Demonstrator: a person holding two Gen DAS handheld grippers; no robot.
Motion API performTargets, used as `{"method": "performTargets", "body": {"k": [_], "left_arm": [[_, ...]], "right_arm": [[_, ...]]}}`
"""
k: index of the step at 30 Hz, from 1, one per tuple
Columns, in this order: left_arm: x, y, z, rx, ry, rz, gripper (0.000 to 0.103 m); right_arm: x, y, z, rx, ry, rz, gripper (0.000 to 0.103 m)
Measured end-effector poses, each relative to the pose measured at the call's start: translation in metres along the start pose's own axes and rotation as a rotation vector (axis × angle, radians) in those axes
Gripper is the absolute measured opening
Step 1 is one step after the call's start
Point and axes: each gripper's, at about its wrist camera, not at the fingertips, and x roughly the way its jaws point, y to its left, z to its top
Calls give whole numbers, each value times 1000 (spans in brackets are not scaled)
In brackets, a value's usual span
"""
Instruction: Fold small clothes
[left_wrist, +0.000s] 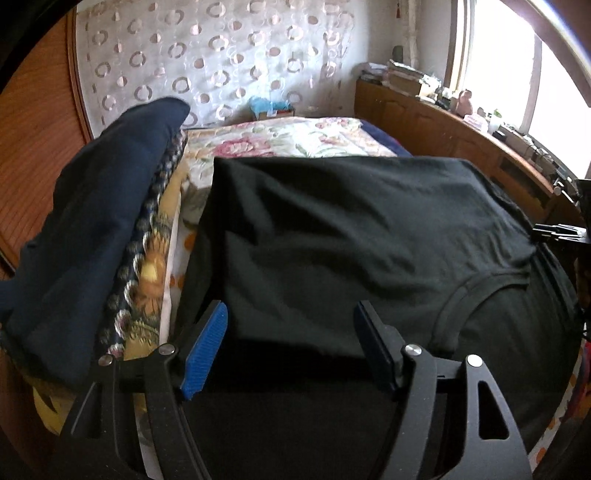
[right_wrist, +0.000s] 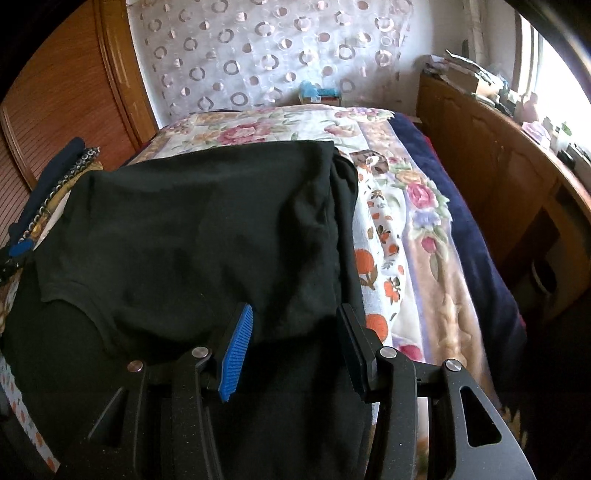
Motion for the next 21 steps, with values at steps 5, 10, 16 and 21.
{"method": "performTargets", "body": {"k": [5, 10, 16, 21], "left_arm": [[5, 3, -3, -16, 19, 15, 71], [15, 9, -2, -49, 36, 29, 65], [21, 7, -1, -42, 50, 41, 44], [19, 9, 0, -31, 43, 32, 12]], "right_arm": [[4, 6, 0, -12, -12, -33, 49], [5, 10, -5, -36, -31, -56, 49], [18, 26, -4, -80, -59, -40, 6], [16, 23, 1, -81, -90, -25, 5]]}}
